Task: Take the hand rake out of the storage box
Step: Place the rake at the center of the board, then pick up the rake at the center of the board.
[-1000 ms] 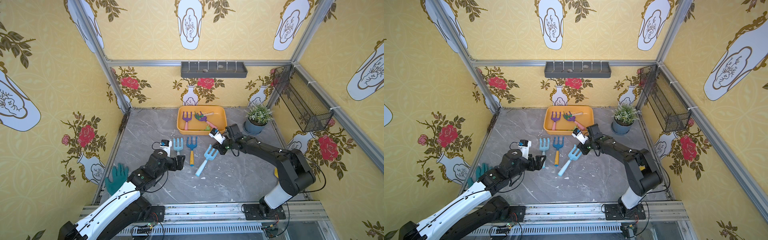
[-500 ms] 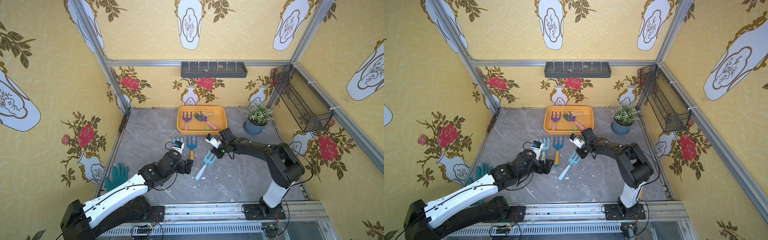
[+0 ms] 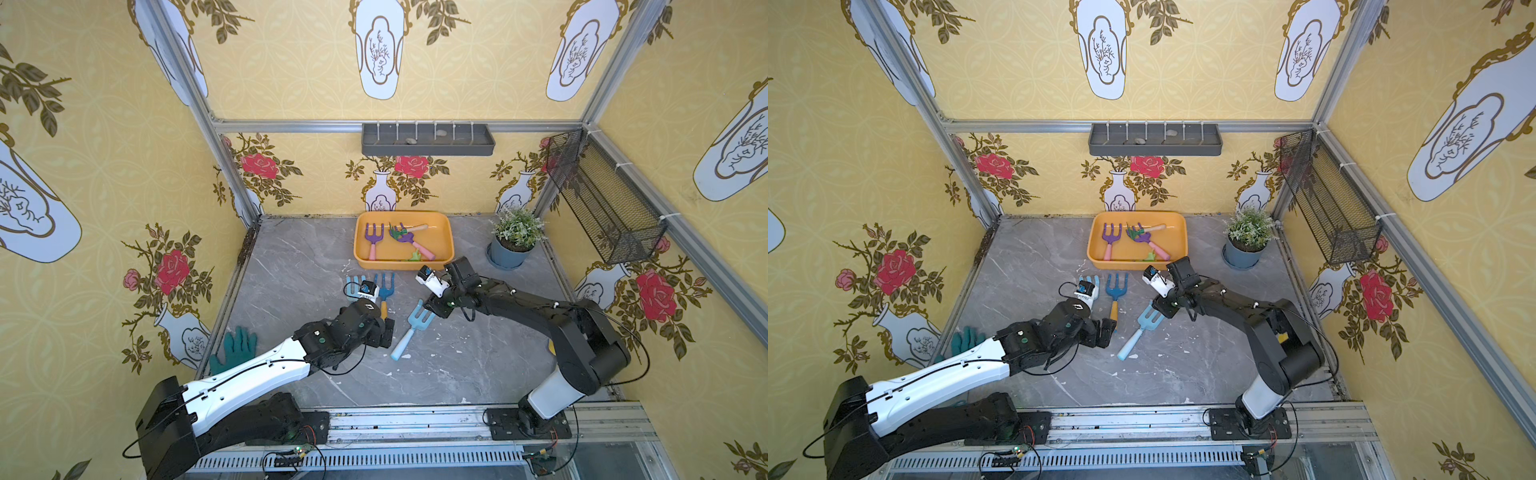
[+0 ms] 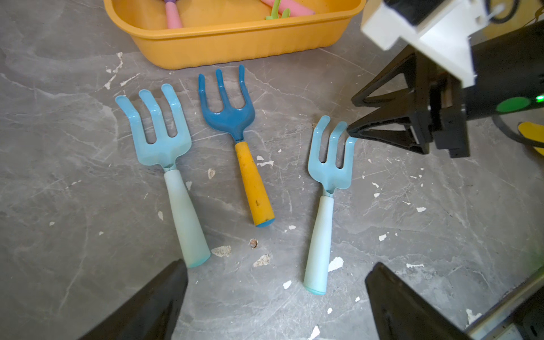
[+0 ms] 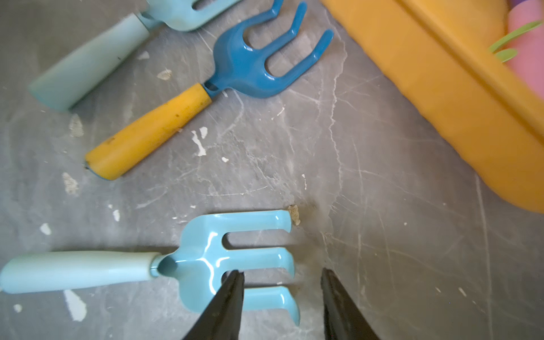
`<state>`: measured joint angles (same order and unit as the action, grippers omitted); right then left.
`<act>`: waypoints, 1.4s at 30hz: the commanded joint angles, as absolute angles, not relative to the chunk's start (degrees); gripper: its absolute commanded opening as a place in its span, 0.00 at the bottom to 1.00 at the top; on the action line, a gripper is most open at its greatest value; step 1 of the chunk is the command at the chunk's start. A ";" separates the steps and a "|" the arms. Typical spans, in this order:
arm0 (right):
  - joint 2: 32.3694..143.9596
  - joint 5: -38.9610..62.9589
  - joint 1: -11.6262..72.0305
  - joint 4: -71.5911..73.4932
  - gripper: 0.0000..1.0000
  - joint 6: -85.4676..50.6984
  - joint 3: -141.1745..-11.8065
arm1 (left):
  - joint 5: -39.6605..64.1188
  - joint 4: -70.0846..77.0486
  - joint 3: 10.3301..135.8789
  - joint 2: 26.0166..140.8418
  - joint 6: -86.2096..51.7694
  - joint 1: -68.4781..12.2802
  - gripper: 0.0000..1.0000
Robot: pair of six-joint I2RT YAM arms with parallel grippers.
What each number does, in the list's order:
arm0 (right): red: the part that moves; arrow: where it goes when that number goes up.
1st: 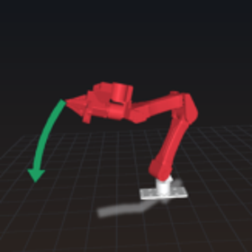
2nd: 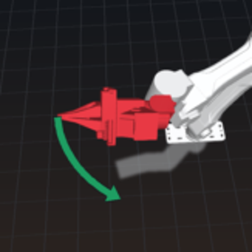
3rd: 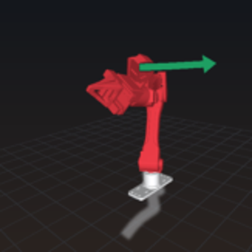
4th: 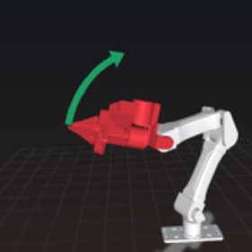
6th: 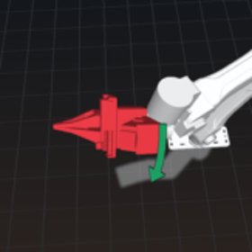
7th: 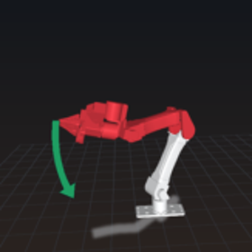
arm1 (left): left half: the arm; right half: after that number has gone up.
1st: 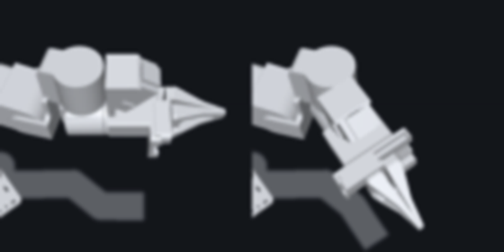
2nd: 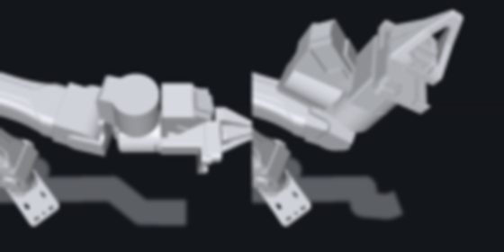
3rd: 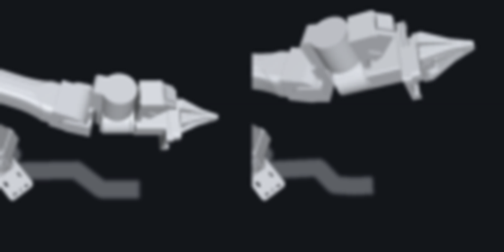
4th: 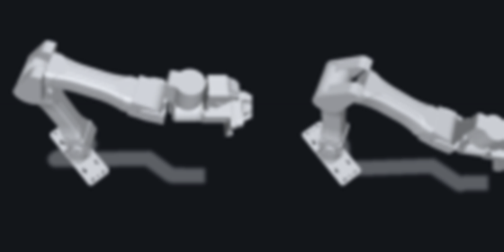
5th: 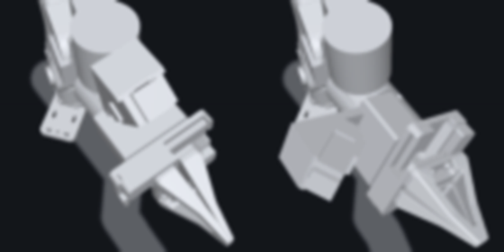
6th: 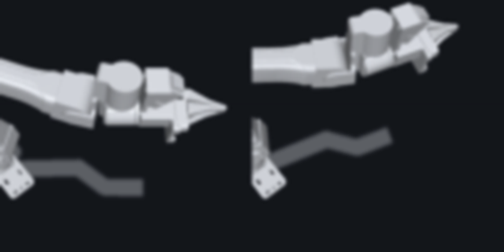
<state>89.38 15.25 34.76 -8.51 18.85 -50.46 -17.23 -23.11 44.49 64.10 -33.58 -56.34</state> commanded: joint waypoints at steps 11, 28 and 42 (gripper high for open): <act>66.65 3.84 25.49 3.08 0.98 -6.60 -37.87 | -22.50 -23.46 55.24 83.99 -34.85 -63.83 0.99; 61.99 -0.83 23.56 -1.01 0.98 -13.71 -35.72 | -19.95 -18.24 62.63 102.97 -32.68 -65.92 0.92; 64.42 -0.46 23.38 -1.31 0.98 -13.80 -36.41 | -22.79 -24.17 63.35 107.57 -38.48 -65.62 0.63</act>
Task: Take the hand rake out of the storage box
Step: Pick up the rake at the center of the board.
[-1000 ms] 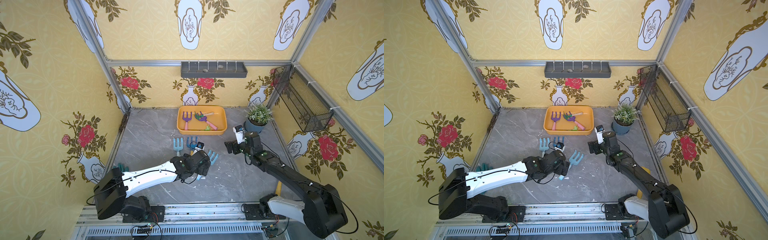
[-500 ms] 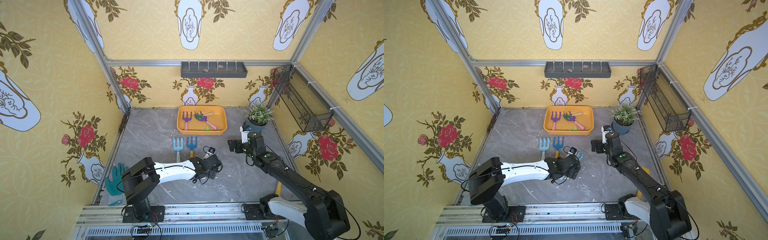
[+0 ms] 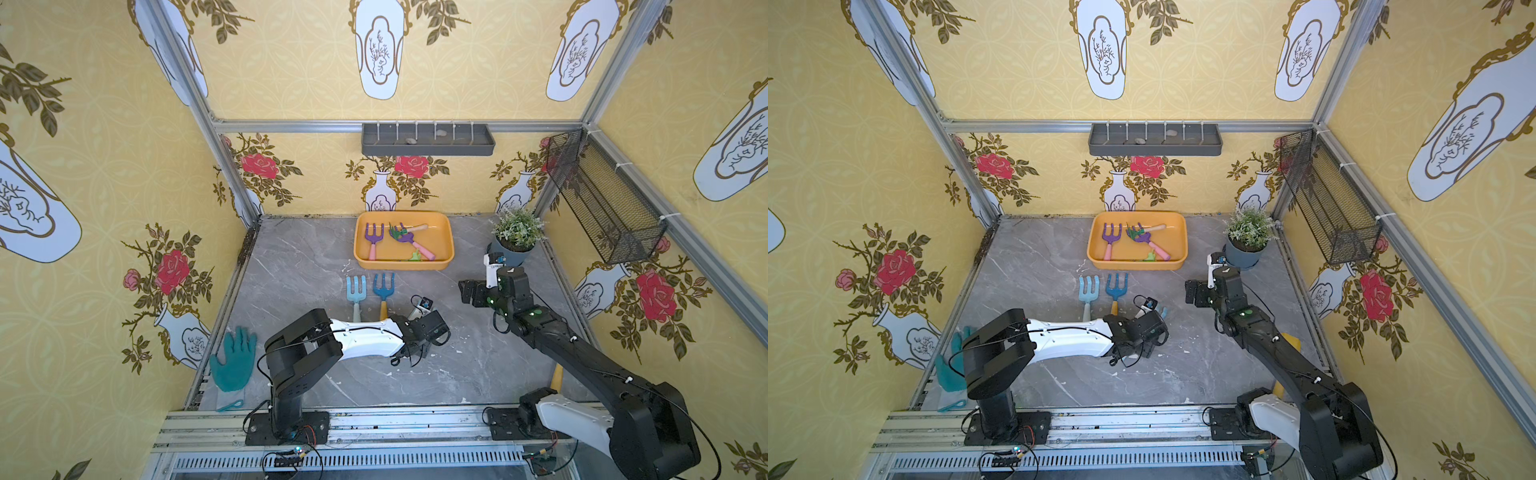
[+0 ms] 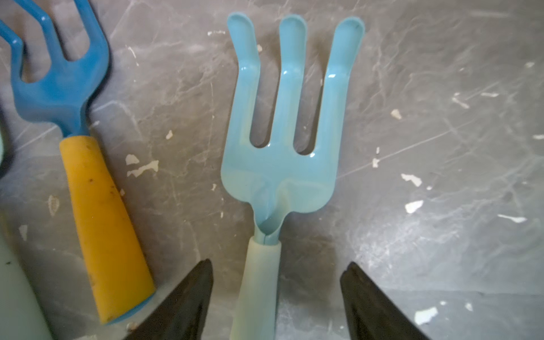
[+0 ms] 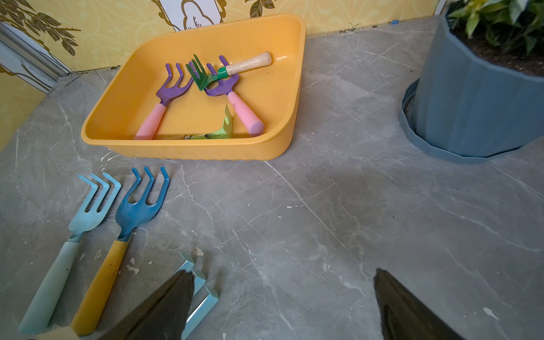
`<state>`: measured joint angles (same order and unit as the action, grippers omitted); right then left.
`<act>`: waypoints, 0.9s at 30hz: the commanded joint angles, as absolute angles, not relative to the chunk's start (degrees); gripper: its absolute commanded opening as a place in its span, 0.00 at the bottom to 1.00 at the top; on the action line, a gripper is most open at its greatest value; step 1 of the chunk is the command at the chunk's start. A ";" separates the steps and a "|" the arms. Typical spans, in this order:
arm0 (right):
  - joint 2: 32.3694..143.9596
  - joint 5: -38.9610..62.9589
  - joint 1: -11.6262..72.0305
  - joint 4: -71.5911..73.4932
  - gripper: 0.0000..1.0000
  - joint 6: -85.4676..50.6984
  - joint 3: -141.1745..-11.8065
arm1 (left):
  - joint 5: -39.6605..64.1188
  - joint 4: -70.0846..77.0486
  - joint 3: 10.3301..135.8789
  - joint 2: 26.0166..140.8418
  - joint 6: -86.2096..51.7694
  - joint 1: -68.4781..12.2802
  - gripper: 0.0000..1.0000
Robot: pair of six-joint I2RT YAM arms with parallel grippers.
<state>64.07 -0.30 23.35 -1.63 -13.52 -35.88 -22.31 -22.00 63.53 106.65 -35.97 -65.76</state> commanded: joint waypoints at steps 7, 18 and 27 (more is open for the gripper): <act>65.39 -0.87 23.32 -1.56 0.98 -14.06 -36.88 | -18.89 -25.14 63.71 109.22 -42.19 -64.81 0.31; 64.78 -3.96 22.52 -1.95 0.98 -15.42 -36.41 | -20.20 -30.27 73.34 108.98 -45.29 -57.84 0.09; 64.51 -3.34 21.79 -1.76 0.98 -15.86 -36.12 | -19.37 -35.62 86.01 117.06 -46.82 -53.76 0.09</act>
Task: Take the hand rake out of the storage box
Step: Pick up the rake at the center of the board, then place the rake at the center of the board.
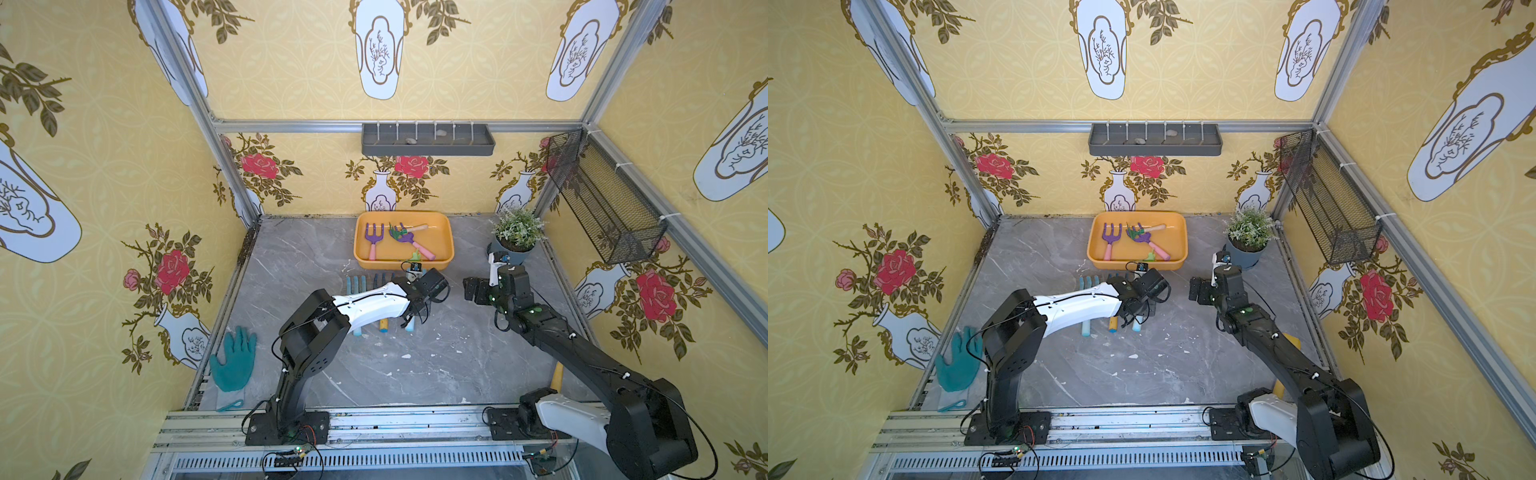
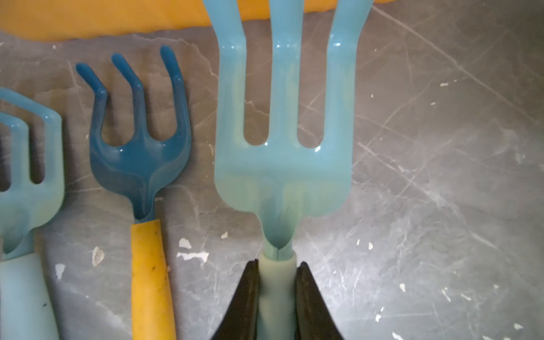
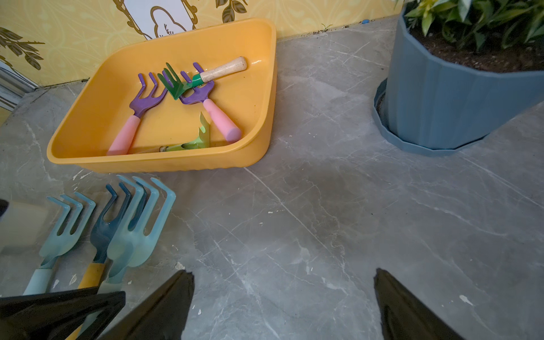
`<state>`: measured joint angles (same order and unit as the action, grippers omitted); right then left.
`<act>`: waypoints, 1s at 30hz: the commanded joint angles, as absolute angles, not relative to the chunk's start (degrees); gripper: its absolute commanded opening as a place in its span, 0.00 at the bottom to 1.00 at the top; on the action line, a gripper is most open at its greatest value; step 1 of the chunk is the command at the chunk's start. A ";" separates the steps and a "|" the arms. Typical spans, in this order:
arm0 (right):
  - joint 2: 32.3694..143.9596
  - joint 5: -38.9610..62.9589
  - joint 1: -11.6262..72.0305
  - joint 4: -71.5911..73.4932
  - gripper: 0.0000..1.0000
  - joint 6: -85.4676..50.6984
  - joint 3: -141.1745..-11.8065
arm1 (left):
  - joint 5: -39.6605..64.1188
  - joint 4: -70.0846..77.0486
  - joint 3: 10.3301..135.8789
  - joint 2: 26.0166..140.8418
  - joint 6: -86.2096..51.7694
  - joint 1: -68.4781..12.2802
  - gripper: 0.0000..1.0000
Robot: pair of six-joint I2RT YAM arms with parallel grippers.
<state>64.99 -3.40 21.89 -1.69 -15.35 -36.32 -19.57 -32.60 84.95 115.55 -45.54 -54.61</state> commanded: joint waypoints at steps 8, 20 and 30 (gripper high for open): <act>64.98 -2.08 21.71 -1.49 0.98 -15.73 -36.23 | -17.51 -35.13 88.21 121.36 -50.79 -52.06 0.13; 64.69 -1.13 21.71 -1.17 0.98 -15.73 -35.89 | -17.60 -33.58 87.81 122.47 -54.22 -51.15 0.48; 67.16 6.04 19.43 3.73 0.97 -25.84 -36.85 | -19.50 -23.05 72.90 98.76 -45.22 -52.11 1.00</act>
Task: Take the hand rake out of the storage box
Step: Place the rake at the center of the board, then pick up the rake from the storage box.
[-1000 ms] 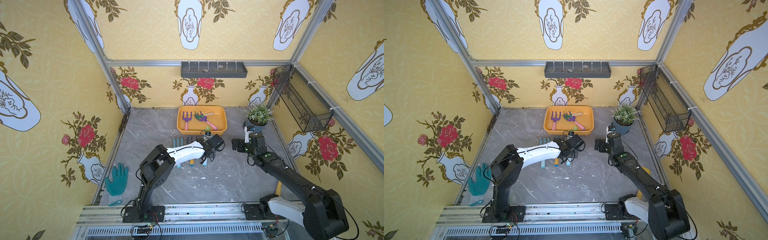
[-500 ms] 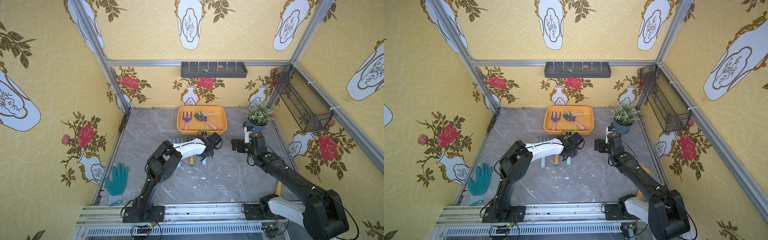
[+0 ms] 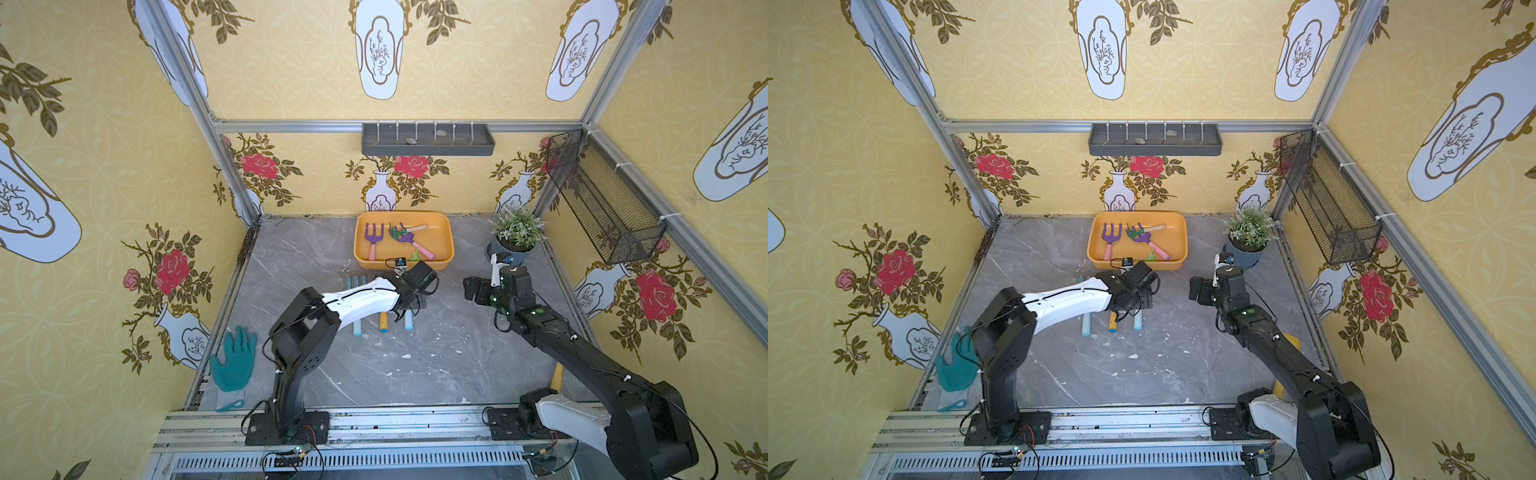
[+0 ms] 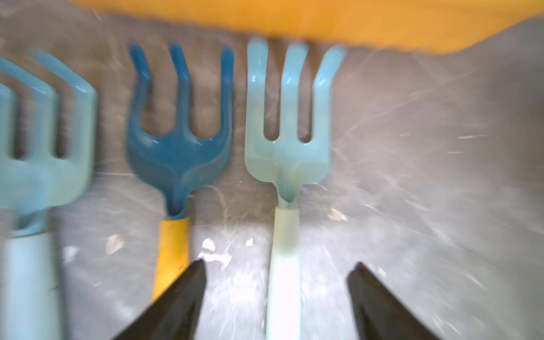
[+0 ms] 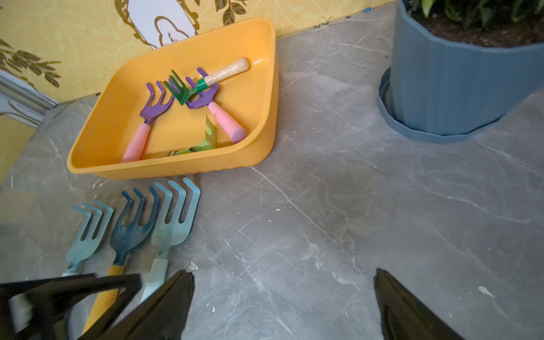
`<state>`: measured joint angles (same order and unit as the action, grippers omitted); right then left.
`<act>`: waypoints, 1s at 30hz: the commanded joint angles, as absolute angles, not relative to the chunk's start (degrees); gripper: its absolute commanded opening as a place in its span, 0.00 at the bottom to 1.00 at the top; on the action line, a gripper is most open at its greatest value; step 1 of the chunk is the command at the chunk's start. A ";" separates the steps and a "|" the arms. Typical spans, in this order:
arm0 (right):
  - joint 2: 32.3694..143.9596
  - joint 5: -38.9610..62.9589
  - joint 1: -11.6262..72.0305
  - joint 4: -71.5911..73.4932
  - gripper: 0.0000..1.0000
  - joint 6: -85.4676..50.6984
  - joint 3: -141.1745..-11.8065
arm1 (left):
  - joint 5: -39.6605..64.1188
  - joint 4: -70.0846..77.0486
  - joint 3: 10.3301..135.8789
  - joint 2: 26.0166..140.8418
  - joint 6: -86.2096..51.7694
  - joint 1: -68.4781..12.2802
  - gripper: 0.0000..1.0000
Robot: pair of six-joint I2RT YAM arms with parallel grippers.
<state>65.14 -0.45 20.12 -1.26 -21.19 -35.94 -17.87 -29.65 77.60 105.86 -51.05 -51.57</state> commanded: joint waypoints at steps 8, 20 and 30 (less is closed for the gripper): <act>91.27 4.91 30.65 0.19 0.99 -14.36 -58.13 | -21.43 -15.42 49.24 63.77 -33.85 -48.46 1.00; 128.46 5.50 31.28 -6.27 0.73 -4.12 -99.38 | -17.63 -15.88 30.65 40.51 -29.06 -33.68 1.00; 144.69 2.07 33.18 4.22 0.56 -2.64 -116.67 | -20.01 -18.90 31.46 42.28 -26.71 -32.87 1.00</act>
<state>143.24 4.97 32.36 -2.31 -3.70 -115.18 -19.35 -18.28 31.27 42.24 -27.90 -33.01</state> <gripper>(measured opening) 0.573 0.999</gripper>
